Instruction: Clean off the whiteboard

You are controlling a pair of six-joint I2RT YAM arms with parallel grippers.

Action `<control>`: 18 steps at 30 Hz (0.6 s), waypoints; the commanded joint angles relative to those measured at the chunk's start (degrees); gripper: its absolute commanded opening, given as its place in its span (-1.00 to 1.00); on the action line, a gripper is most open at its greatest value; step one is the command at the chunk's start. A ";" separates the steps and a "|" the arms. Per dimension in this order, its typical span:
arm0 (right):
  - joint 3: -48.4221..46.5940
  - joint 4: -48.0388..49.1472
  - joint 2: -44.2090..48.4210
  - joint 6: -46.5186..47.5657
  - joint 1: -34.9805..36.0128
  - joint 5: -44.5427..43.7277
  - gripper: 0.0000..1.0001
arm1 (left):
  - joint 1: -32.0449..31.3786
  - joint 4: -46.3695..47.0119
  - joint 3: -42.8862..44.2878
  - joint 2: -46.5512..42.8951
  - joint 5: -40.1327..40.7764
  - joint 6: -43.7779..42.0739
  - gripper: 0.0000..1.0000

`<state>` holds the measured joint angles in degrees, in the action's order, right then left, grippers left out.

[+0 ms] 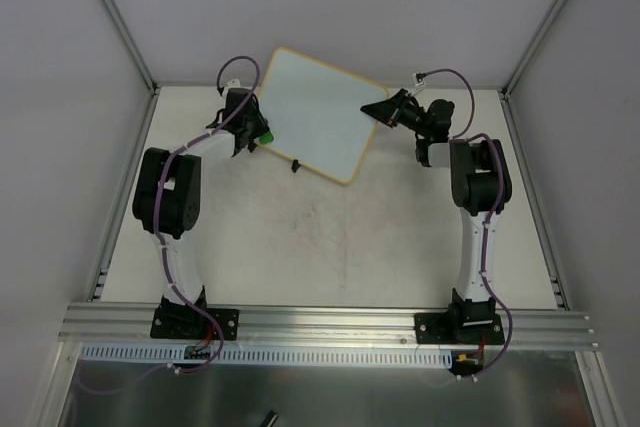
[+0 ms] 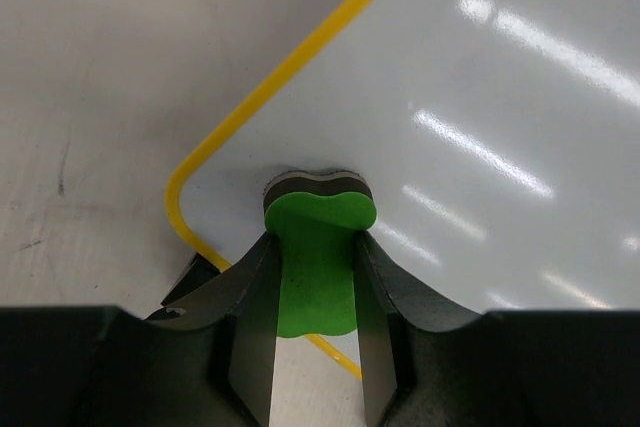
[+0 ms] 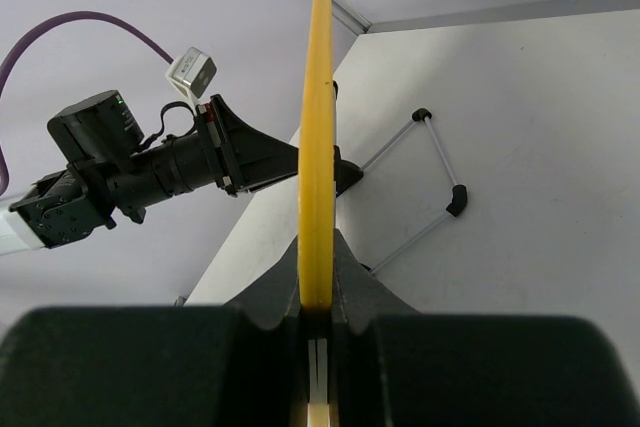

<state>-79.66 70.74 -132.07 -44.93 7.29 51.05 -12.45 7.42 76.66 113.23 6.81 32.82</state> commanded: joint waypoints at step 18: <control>-1.55 12.40 3.66 -2.53 1.06 1.34 -1.00 | 3.31 -17.17 -8.52 -23.93 -0.21 6.02 -1.00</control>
<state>-79.66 70.83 -132.07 -45.15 7.33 51.22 -9.19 -1.85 74.17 87.68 8.12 35.44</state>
